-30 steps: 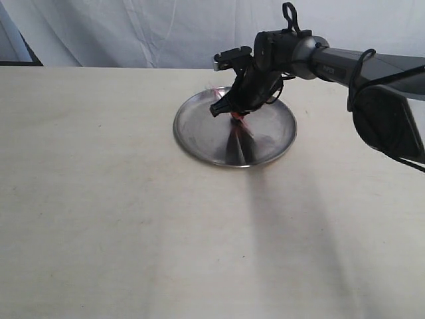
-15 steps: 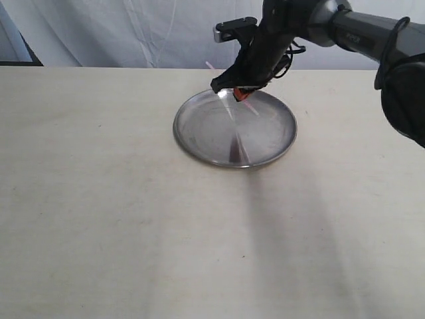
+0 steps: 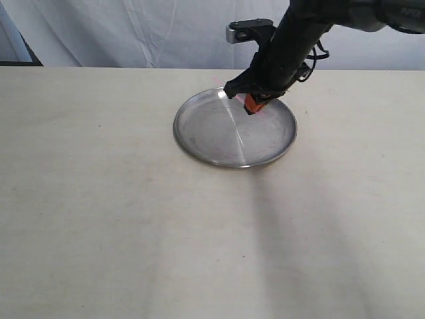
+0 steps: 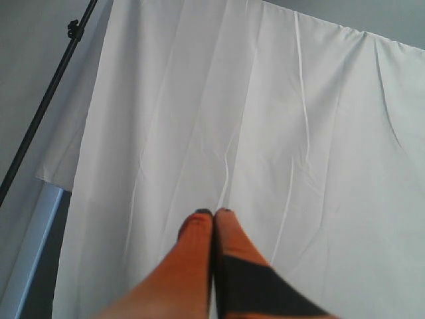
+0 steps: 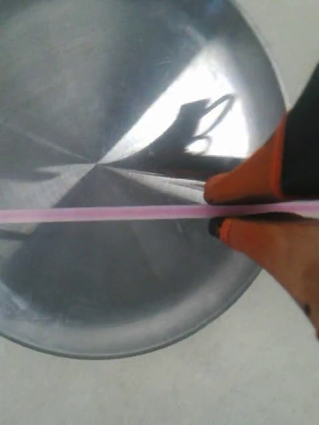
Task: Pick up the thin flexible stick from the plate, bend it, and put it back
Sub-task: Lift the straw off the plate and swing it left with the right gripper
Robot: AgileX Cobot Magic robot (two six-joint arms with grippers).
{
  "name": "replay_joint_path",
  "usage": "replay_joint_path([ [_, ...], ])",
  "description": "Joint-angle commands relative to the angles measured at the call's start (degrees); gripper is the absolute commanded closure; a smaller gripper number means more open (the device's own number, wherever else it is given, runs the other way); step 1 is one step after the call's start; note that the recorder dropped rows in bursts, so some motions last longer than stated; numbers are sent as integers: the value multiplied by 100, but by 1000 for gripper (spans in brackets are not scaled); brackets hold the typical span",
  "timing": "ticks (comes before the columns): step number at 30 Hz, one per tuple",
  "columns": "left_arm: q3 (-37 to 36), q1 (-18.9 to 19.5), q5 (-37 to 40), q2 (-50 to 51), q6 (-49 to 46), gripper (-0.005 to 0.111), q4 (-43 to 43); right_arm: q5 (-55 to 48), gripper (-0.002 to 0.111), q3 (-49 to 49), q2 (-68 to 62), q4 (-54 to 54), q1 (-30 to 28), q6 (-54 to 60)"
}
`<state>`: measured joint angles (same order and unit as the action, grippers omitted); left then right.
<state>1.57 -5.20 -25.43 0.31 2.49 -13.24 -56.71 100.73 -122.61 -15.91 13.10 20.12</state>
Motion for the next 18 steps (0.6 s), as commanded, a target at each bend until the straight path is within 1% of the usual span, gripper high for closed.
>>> replay_joint_path([
  [1,-23,-2,-15,-31,-2,107,33,725,109,-1079,910,-75,-109,71],
  [7,-23,-2,-15,-31,-2,107,33,1360,109,-2397,1964,-562,-98,99],
  [13,-23,-2,-14,-31,20,107,33,1311,109,-3191,2596,-561,-98,365],
  [14,-11,-2,-46,-31,246,107,-23,1282,109,-3297,2654,-561,-98,376],
  [17,42,-2,-28,-31,2061,107,-49,1080,109,-3517,2779,-855,-98,697],
  [18,51,-2,84,-31,2419,107,-39,955,109,-3573,2807,-1096,-98,904],
])
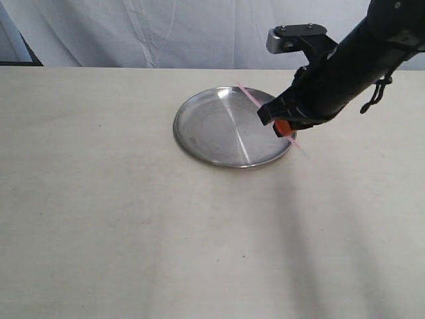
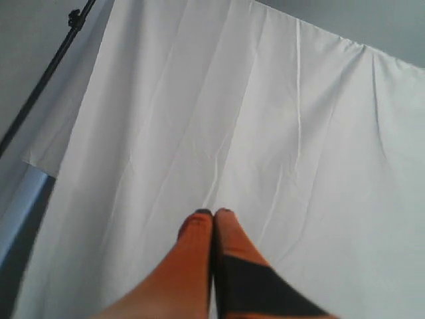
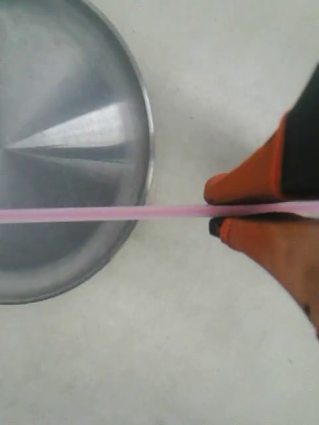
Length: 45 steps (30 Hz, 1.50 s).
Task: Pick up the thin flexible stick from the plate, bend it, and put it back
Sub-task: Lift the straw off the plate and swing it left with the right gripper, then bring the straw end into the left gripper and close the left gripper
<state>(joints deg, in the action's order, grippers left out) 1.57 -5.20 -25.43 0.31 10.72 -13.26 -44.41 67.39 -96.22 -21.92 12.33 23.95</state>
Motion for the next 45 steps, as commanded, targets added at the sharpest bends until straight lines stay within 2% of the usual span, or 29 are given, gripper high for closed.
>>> replay_joint_path([
  [1,63,-2,327,-31,1820,107,-10,-442,109,-267,179,-754,-21,767],
  [7,63,-2,2284,-31,1885,107,824,-1513,109,-326,222,-2654,15,2132],
  [13,63,-2,2447,-31,1931,107,476,-1788,109,-326,247,-2727,513,2225],
  [19,63,-6,3027,-31,1931,107,-620,-1274,109,-326,273,-2964,1135,2468],
  [24,63,-6,3231,-31,1931,107,-2659,-1240,109,-326,273,-3339,1583,3270],
  [28,63,-6,3966,159,1750,107,-3988,-1240,109,-326,273,-3408,1764,3577],
  [32,114,-6,4087,324,612,107,-5209,-1303,109,-326,273,-3509,1808,3701],
  [38,394,-6,3933,799,-1184,106,-6136,-1478,109,-326,273,-4240,1808,4105],
  [42,706,-6,3743,1127,-2316,96,-6963,-1456,109,-326,273,-4348,1808,4190],
  [45,998,-6,3759,1408,-2994,85,-7154,-1316,109,-326,273,-4348,1808,4199],
])
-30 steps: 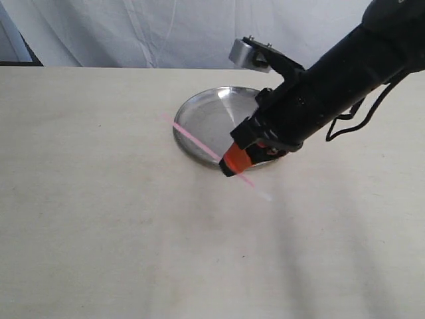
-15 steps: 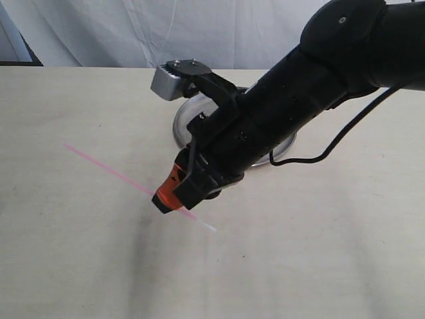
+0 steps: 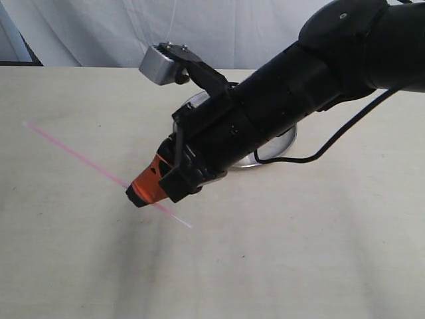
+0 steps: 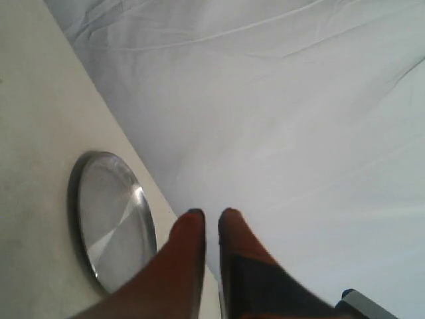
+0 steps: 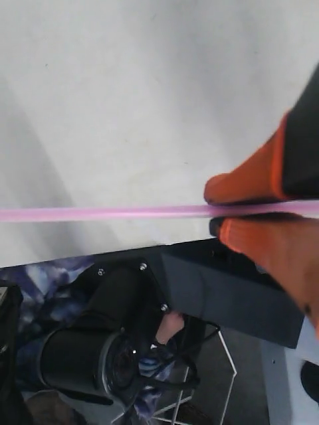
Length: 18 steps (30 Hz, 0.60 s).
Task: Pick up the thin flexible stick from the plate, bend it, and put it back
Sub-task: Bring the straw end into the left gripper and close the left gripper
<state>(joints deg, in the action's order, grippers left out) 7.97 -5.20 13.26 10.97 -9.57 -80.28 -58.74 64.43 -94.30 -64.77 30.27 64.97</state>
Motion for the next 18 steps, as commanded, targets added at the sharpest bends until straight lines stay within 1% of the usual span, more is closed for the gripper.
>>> replay_joint_path([
  [1,408,-6,-83,447,-1054,82,-506,202,109,-30,81,-97,14,98],
  [5,514,-6,179,1068,-1066,66,-703,521,109,-30,81,-293,14,98],
  [8,514,-6,627,1595,-1066,60,-979,666,109,-30,81,-470,14,124],
  [10,523,-6,1049,1881,-1231,59,-1356,715,109,-30,70,-574,53,148],
  [12,536,-6,1421,2180,-1799,59,-1917,793,109,-30,70,-574,125,148],
  [13,549,-6,1527,2289,-2032,59,-1966,836,109,-30,47,-574,215,148],
  [15,688,-6,1768,2552,-2174,59,-1966,911,109,-30,1,-587,340,102],
  [18,906,-6,2159,2877,-2307,59,-1966,1346,109,-30,-84,-519,447,-383],
])
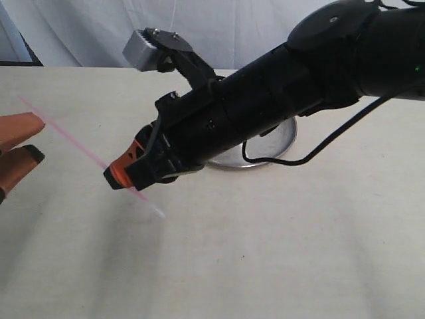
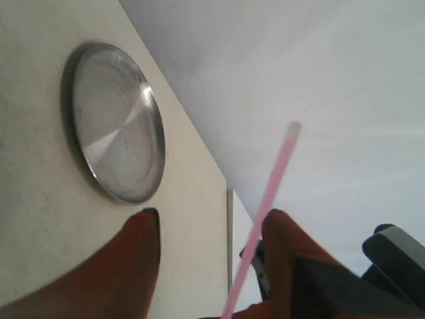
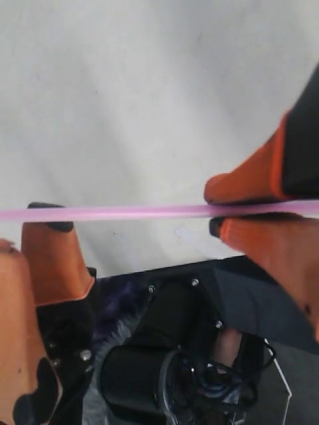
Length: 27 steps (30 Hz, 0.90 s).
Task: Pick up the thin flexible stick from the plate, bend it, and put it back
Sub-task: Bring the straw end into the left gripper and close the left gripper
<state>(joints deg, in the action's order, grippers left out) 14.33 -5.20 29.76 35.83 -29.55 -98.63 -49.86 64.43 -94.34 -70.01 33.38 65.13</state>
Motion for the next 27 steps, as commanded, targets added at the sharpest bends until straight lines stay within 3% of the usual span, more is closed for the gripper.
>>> replay_joint_path([
  [1,317,-6,587,457,-338,59,-132,594,109,-30,-81,5,137,-553],
  [6,485,-6,562,802,-931,60,-132,231,109,-30,-90,-25,148,-550],
  [8,494,-6,565,1018,-1056,66,-132,17,109,-30,-90,-179,157,-339],
  [9,494,-6,606,1245,-1242,80,-132,-133,109,-30,-90,-486,157,-138],
  [13,572,-6,879,1634,-2034,107,-132,-443,109,-30,-90,-1005,157,241],
  [16,695,-6,1110,1852,-3503,106,-132,-610,109,-30,-90,-1043,143,201],
  [18,766,-6,1155,1852,-3925,107,-132,-672,109,-30,-90,-1138,143,201],
  [24,799,-6,1222,1852,-3816,107,-132,182,109,-30,-90,-1109,143,215],
  [27,799,-6,1353,1901,-3493,92,-132,393,109,-19,-143,-1673,159,751],
])
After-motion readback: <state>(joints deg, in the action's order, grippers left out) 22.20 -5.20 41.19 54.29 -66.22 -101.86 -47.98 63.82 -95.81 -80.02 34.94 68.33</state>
